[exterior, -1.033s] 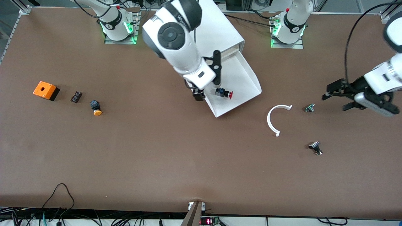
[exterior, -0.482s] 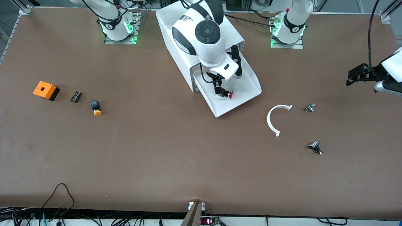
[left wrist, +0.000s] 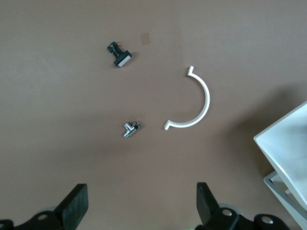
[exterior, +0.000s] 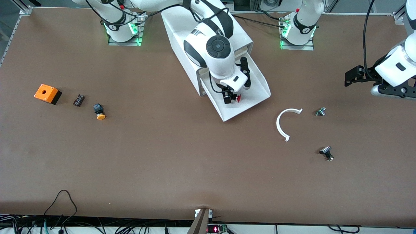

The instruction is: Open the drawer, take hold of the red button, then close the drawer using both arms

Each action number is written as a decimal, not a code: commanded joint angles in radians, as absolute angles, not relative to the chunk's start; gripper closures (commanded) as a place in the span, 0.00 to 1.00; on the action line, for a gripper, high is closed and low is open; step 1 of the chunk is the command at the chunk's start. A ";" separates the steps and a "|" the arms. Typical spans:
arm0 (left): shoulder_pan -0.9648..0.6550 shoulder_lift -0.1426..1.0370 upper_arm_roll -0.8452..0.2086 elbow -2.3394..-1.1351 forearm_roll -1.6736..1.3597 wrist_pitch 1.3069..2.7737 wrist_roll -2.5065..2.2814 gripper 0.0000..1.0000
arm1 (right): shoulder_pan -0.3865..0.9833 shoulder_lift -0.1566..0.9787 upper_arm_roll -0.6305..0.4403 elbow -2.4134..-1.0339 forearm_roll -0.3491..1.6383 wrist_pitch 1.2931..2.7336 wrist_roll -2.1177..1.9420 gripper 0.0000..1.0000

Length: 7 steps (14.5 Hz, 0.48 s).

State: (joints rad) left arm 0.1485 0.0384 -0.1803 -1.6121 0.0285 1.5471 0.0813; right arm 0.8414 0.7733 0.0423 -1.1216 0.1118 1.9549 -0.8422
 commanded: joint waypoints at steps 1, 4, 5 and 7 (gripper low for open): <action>0.144 0.052 -0.184 -1.571 0.038 1.517 0.063 0.01 | 0.854 0.811 0.032 -1.081 0.110 1.967 -0.792 0.01; 0.138 0.064 -0.179 -1.554 0.034 1.519 0.064 0.01 | 0.856 0.824 0.032 -1.081 0.109 1.980 -0.732 0.01; 0.140 0.077 -0.179 -1.554 0.029 1.519 0.064 0.01 | 0.856 0.824 0.032 -1.081 0.109 1.977 -0.724 0.01; 0.147 0.081 -0.178 -1.557 0.026 1.519 0.066 0.01 | 0.854 0.824 0.032 -1.081 0.109 1.970 -0.666 0.01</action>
